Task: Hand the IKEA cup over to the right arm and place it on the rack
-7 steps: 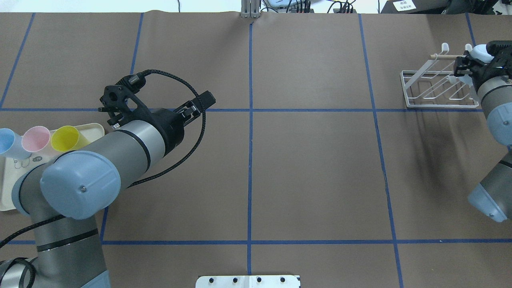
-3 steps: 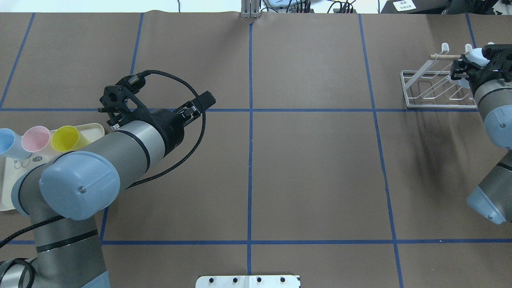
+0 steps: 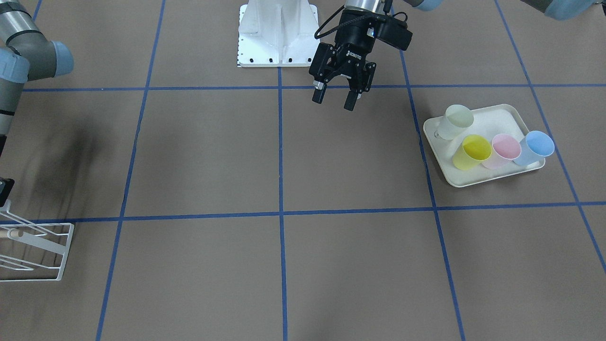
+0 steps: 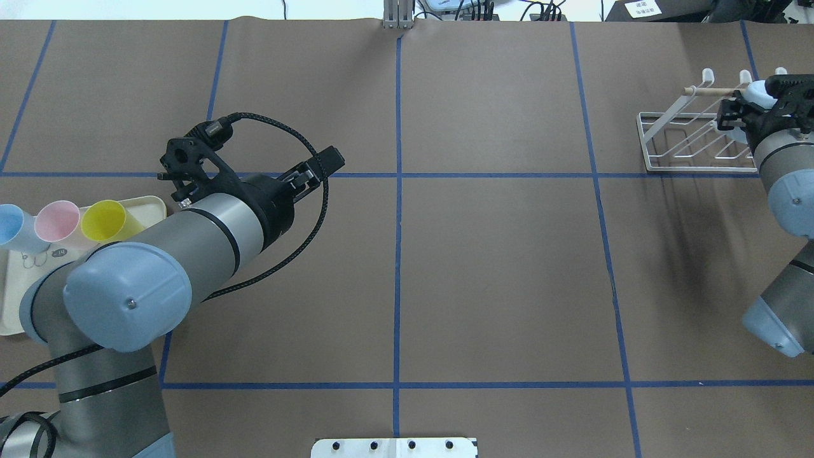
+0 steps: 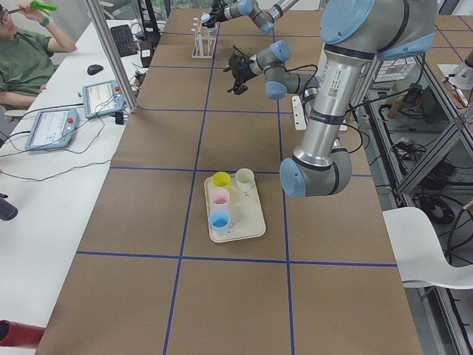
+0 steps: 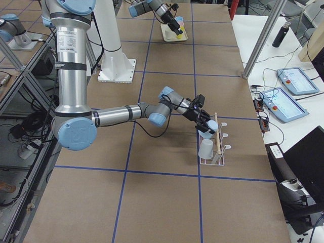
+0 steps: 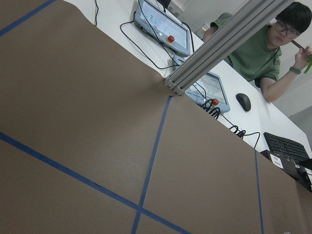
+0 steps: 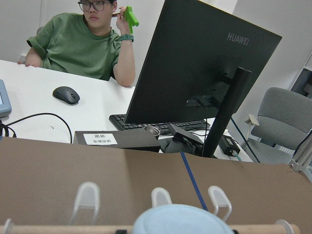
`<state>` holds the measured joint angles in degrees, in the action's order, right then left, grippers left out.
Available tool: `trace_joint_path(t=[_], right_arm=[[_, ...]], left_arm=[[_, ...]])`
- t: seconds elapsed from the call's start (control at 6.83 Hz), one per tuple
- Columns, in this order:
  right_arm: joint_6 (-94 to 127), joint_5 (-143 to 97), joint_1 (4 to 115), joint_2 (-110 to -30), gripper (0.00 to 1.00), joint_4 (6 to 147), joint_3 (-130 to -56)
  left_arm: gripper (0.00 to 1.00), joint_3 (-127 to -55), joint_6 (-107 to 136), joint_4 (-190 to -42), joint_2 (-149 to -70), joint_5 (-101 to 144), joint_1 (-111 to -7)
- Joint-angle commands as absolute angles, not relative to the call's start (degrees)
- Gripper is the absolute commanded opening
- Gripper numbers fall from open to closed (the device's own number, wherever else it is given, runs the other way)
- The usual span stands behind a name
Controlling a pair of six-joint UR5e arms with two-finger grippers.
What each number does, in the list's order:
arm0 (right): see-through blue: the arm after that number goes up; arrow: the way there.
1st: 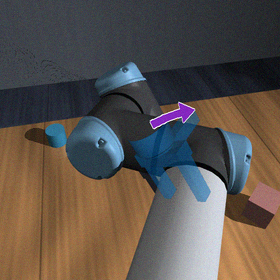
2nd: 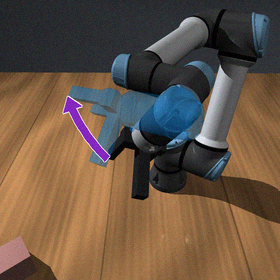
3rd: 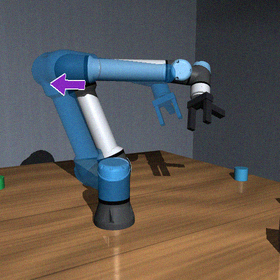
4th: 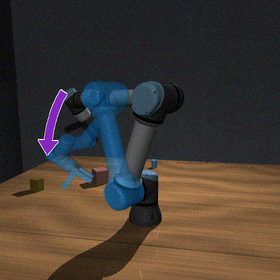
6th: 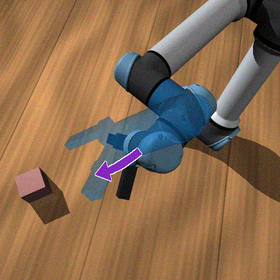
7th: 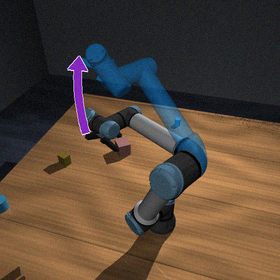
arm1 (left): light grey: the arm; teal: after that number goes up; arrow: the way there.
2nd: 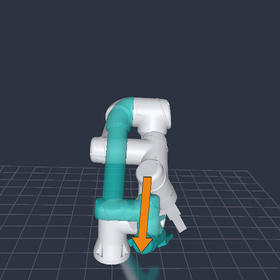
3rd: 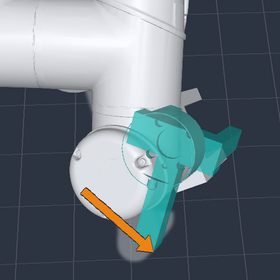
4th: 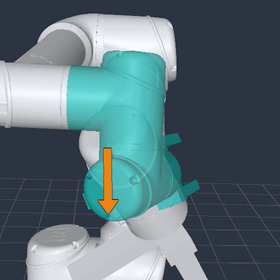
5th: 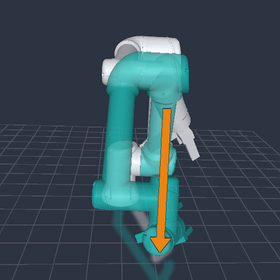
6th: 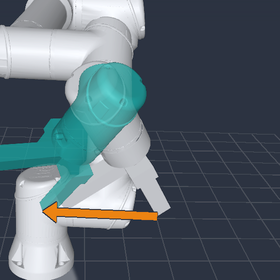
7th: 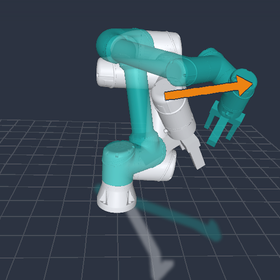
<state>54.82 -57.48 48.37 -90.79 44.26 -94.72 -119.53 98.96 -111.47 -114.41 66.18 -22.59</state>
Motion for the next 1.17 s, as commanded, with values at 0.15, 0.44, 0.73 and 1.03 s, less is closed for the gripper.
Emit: trace_joint_path(t=[0.15, 0.44, 0.73, 1.03], right_arm=[[54.93, -57.57, 48.25, -90.7, 0.0, 44.3, -94.48], [54.93, -57.66, 48.16, -89.21, 0.0, 44.3, -94.57], [54.93, -57.66, 48.08, -89.38, 0.0, 44.3, -94.31], [55.02, -57.66, 48.08, -89.39, 0.13, 44.21, -94.13]], left_arm=[[1.0, -119.62, 98.88, -111.62, -114.43, 66.18, -22.59], [1.0, -119.62, 98.88, -111.62, -114.35, 66.18, -22.59], [1.0, -119.62, 98.96, -111.62, -114.35, 66.18, -22.59], [1.0, -119.71, 98.96, -111.62, -114.43, 66.18, -22.59]])
